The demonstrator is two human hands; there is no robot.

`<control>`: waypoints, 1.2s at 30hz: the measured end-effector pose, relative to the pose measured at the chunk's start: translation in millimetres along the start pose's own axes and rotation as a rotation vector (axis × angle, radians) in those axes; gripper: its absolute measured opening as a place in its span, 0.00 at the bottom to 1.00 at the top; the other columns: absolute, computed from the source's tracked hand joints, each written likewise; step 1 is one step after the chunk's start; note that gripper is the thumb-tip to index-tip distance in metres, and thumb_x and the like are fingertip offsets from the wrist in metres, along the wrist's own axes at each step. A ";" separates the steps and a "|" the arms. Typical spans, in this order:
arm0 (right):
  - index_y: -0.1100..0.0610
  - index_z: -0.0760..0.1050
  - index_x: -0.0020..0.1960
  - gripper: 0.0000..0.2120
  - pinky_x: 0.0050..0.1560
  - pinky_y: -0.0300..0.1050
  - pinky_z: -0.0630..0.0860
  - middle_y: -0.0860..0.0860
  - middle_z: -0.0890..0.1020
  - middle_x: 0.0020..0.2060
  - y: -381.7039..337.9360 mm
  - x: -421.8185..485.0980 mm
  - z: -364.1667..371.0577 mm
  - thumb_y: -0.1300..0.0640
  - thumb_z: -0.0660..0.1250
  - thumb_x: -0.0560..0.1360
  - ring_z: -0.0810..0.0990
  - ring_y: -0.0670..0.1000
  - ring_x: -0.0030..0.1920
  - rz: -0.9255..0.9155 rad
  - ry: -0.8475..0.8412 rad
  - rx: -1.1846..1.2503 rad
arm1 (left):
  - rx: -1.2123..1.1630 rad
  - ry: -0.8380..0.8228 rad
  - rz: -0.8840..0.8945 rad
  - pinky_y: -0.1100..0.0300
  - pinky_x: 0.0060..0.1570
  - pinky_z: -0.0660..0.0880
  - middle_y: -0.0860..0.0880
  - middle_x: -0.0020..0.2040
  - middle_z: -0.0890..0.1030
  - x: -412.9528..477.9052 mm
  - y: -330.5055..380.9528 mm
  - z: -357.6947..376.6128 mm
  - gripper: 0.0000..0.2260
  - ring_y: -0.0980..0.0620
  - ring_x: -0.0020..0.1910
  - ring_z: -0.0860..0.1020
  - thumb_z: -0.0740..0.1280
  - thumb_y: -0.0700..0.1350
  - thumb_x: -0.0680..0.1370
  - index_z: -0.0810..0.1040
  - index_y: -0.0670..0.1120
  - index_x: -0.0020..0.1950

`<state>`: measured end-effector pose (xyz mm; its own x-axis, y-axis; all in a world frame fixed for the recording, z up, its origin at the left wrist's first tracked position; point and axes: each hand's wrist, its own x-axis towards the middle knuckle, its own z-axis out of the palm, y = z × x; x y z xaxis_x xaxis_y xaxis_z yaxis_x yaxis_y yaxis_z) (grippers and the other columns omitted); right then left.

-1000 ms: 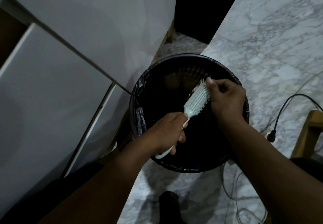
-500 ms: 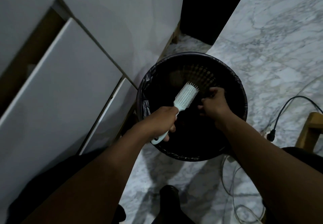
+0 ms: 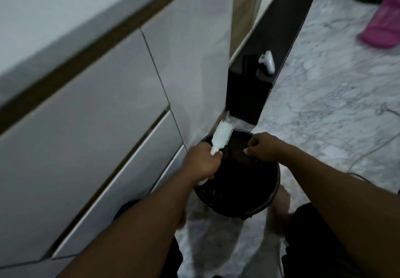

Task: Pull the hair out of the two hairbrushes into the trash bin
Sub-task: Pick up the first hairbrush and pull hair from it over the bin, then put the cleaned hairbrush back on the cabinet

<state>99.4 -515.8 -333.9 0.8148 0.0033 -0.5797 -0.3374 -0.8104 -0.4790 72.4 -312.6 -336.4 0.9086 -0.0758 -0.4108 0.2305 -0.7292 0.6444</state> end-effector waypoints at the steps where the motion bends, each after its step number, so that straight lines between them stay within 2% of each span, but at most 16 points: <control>1: 0.61 0.80 0.57 0.15 0.43 0.42 0.73 0.58 0.81 0.51 -13.0 -15.4 -14.8 0.52 0.71 0.77 0.80 0.56 0.50 -0.044 0.022 -0.018 | 0.034 0.043 0.038 0.65 0.27 0.69 0.50 0.34 0.78 -11.3 12.3 -14.5 0.11 0.50 0.33 0.80 0.66 0.53 0.78 0.75 0.50 0.37; 3: 0.61 0.79 0.57 0.13 0.33 0.39 0.70 0.55 0.79 0.43 -41.7 -49.6 -44.2 0.54 0.70 0.78 0.77 0.52 0.39 -0.123 0.071 -0.035 | 0.082 0.118 0.105 0.62 0.30 0.66 0.48 0.37 0.79 -35.0 34.9 -42.8 0.12 0.48 0.38 0.79 0.66 0.53 0.77 0.74 0.50 0.36; 4: 0.60 0.79 0.56 0.11 0.32 0.39 0.69 0.53 0.78 0.39 -56.3 -67.0 -58.0 0.54 0.69 0.78 0.75 0.50 0.36 -0.153 0.103 -0.044 | 0.097 0.155 0.132 0.61 0.29 0.66 0.47 0.38 0.80 -47.9 46.5 -57.7 0.12 0.47 0.39 0.80 0.66 0.53 0.77 0.75 0.48 0.37; 6: 0.60 0.78 0.48 0.08 0.33 0.42 0.70 0.53 0.76 0.35 -86.0 -100.0 -81.7 0.55 0.68 0.79 0.73 0.51 0.34 -0.215 0.175 -0.072 | 0.145 0.264 0.180 0.60 0.31 0.69 0.45 0.41 0.81 -74.7 68.8 -88.8 0.13 0.44 0.42 0.81 0.66 0.54 0.76 0.78 0.45 0.43; 8: 0.59 0.76 0.41 0.11 0.35 0.43 0.72 0.52 0.76 0.35 -114.6 -132.9 -100.9 0.53 0.68 0.79 0.73 0.52 0.34 -0.285 0.248 -0.084 | 0.177 0.387 0.229 0.56 0.40 0.77 0.45 0.47 0.81 -104.3 88.9 -120.1 0.15 0.43 0.45 0.81 0.66 0.55 0.76 0.80 0.45 0.52; 9: 0.58 0.77 0.41 0.11 0.36 0.44 0.73 0.51 0.77 0.36 -128.8 -149.6 -108.8 0.52 0.69 0.78 0.74 0.52 0.35 -0.317 0.291 -0.086 | 0.188 0.453 0.256 0.55 0.43 0.78 0.46 0.49 0.81 -120.6 97.8 -135.8 0.15 0.43 0.46 0.81 0.66 0.55 0.76 0.80 0.45 0.54; 12: 0.55 0.77 0.50 0.08 0.43 0.45 0.75 0.51 0.78 0.44 -170.8 -195.3 -125.3 0.50 0.70 0.77 0.79 0.53 0.45 -0.414 0.392 -0.095 | 0.221 0.640 0.324 0.56 0.40 0.74 0.48 0.49 0.81 -163.3 115.7 -182.1 0.14 0.45 0.46 0.80 0.65 0.55 0.76 0.77 0.47 0.54; 14: 0.54 0.77 0.56 0.12 0.49 0.49 0.80 0.53 0.80 0.49 -199.5 -217.8 -131.8 0.49 0.71 0.77 0.81 0.55 0.50 -0.457 0.422 -0.110 | 0.269 0.757 0.312 0.55 0.40 0.71 0.48 0.49 0.79 -188.9 123.1 -214.3 0.15 0.45 0.46 0.79 0.63 0.56 0.76 0.75 0.47 0.54; 16: 0.55 0.77 0.57 0.13 0.51 0.53 0.83 0.54 0.81 0.49 -230.5 -236.2 -135.4 0.49 0.71 0.76 0.83 0.57 0.50 -0.510 0.427 -0.132 | 0.316 0.855 0.262 0.55 0.40 0.69 0.48 0.49 0.78 -211.5 125.1 -247.7 0.15 0.45 0.44 0.77 0.62 0.57 0.75 0.74 0.47 0.54; 19: 0.55 0.78 0.56 0.13 0.45 0.50 0.81 0.53 0.81 0.44 -279.4 -258.6 -136.1 0.50 0.71 0.76 0.83 0.57 0.48 -0.585 0.418 -0.143 | 0.318 0.949 0.159 0.55 0.41 0.70 0.47 0.48 0.77 -240.6 116.4 -297.9 0.15 0.44 0.43 0.75 0.62 0.54 0.75 0.73 0.46 0.55; 21: 0.53 0.78 0.55 0.12 0.45 0.48 0.81 0.52 0.81 0.45 -307.9 -267.0 -133.6 0.49 0.71 0.75 0.83 0.55 0.46 -0.632 0.418 -0.152 | 0.293 0.985 0.084 0.54 0.42 0.70 0.47 0.48 0.76 -252.1 105.3 -323.1 0.15 0.44 0.44 0.75 0.62 0.53 0.74 0.72 0.45 0.56; 24: 0.52 0.78 0.56 0.13 0.49 0.48 0.79 0.51 0.81 0.52 -357.8 -274.7 -121.1 0.47 0.70 0.76 0.82 0.55 0.53 -0.701 0.399 -0.194 | 0.243 1.020 -0.027 0.55 0.42 0.70 0.48 0.46 0.75 -265.9 78.0 -356.5 0.15 0.44 0.43 0.75 0.64 0.52 0.74 0.71 0.45 0.55; 27: 0.53 0.77 0.58 0.14 0.52 0.47 0.76 0.50 0.80 0.52 -400.0 -273.8 -101.9 0.47 0.70 0.76 0.80 0.54 0.54 -0.775 0.354 -0.220 | 0.224 1.019 -0.118 0.54 0.42 0.70 0.48 0.46 0.74 -268.3 46.6 -375.7 0.14 0.44 0.44 0.75 0.63 0.52 0.74 0.71 0.44 0.55; 31: 0.52 0.77 0.60 0.15 0.53 0.45 0.73 0.50 0.78 0.55 -450.1 -253.6 -70.4 0.47 0.69 0.76 0.78 0.52 0.54 -0.840 0.288 -0.278 | 0.215 0.986 -0.205 0.54 0.43 0.70 0.46 0.51 0.77 -253.5 4.1 -393.4 0.15 0.43 0.48 0.78 0.63 0.52 0.74 0.71 0.44 0.56; 36: 0.57 0.78 0.60 0.15 0.54 0.47 0.75 0.52 0.81 0.53 -488.9 -215.1 -45.3 0.50 0.69 0.77 0.80 0.55 0.56 -0.841 0.216 -0.308 | 0.246 0.962 -0.282 0.57 0.42 0.66 0.46 0.54 0.80 -226.3 -23.0 -408.5 0.15 0.43 0.54 0.79 0.64 0.50 0.74 0.74 0.44 0.58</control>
<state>110.5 -146.9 54.8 0.8158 0.5776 0.0303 0.5209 -0.7109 -0.4725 3.8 -0.9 5.3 0.7520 0.6167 0.2330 0.4990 -0.7634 0.4101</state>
